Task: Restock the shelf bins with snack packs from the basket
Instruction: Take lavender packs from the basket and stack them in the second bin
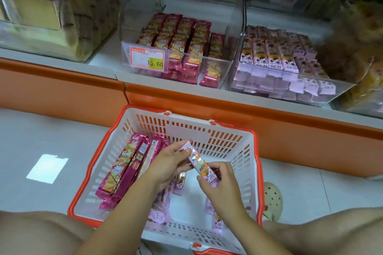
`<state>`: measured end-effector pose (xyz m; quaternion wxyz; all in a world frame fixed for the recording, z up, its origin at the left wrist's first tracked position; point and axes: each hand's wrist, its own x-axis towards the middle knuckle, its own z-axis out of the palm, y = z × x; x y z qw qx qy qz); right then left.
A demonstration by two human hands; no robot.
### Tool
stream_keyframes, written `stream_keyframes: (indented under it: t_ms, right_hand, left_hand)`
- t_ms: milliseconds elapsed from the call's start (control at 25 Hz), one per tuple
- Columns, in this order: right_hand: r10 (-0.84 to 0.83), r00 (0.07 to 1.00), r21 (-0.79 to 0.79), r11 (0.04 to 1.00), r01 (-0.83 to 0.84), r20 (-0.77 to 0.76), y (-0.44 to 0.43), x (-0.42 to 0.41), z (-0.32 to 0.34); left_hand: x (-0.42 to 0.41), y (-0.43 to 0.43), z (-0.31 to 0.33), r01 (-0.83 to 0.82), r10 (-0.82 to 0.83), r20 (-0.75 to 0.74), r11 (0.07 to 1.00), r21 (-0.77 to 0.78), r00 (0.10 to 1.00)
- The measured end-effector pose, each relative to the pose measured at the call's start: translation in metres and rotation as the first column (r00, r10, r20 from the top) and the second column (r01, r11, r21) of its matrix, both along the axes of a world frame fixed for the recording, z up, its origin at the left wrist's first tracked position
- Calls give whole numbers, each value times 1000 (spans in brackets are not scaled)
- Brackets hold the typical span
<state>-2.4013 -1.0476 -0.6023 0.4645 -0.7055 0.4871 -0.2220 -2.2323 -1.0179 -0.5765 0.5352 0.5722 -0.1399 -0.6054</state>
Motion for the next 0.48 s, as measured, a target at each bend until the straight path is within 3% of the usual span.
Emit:
stream_keyframes:
  t_ms: [120, 280, 360, 440, 480]
  right_hand:
    - [29, 998, -148, 988, -37, -61, -11, 0, 26]
    - [-64, 996, -469, 879, 87, 65, -62, -15, 119]
    - [-157, 976, -581, 784, 217, 153, -97, -35, 167]
    - [-273, 946, -631, 707, 321, 176, -138, -52, 198]
    - [-334, 930, -629, 693, 353, 153, -160, -57, 208]
  left_hand:
    - [-4, -9, 31, 20, -13, 102, 998, -63, 995]
    - [-13, -50, 123, 95, 73, 405, 920, -380, 911]
    - [-18, -72, 163, 215, 182, 672, 860, -463, 718]
    - [-20, -99, 183, 336, 267, 882, 850, -406, 389]
    - [-20, -113, 186, 353, 277, 924, 864, -360, 266]
